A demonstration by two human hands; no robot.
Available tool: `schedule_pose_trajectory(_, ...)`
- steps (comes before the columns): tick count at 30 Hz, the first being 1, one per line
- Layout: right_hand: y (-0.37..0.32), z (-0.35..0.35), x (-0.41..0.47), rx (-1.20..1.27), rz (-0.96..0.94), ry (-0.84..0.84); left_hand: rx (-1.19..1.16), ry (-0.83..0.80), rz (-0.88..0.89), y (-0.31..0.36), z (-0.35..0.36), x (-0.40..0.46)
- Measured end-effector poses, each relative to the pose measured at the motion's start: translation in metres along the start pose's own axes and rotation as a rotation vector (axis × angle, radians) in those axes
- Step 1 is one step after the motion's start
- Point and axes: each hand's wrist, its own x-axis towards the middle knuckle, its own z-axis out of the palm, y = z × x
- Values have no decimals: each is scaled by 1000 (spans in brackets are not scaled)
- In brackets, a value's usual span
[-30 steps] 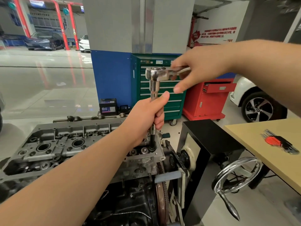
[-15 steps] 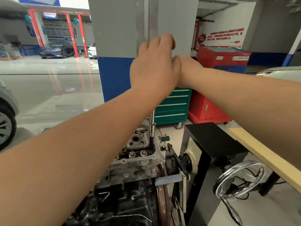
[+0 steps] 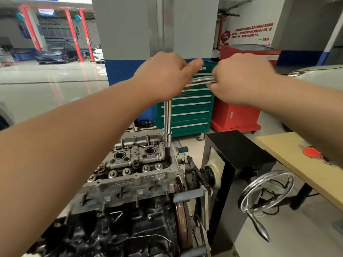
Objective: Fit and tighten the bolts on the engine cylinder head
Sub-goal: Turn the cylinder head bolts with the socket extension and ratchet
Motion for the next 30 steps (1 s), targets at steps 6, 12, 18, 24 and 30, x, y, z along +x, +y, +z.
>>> schedule_pose_trajectory(6,-43,15,63,455,-103,-23,842,-34,-58,34,-10,-20)
schedule_pose_trajectory(12,-40,22,69,306,-43,-120,593,-26,-194,38,7,-5)
schedule_pose_trajectory(18,-11,-4,-3,38,156,-35,-27,111,-3,2,18,11)
schedule_pose_trajectory(24,-9,-2,-26,-41,105,74,-150,14,147,-6,12,10)
schedule_pose_trajectory(30,-16,24,32,353,-62,-12,881,80,41,35,13,-13)
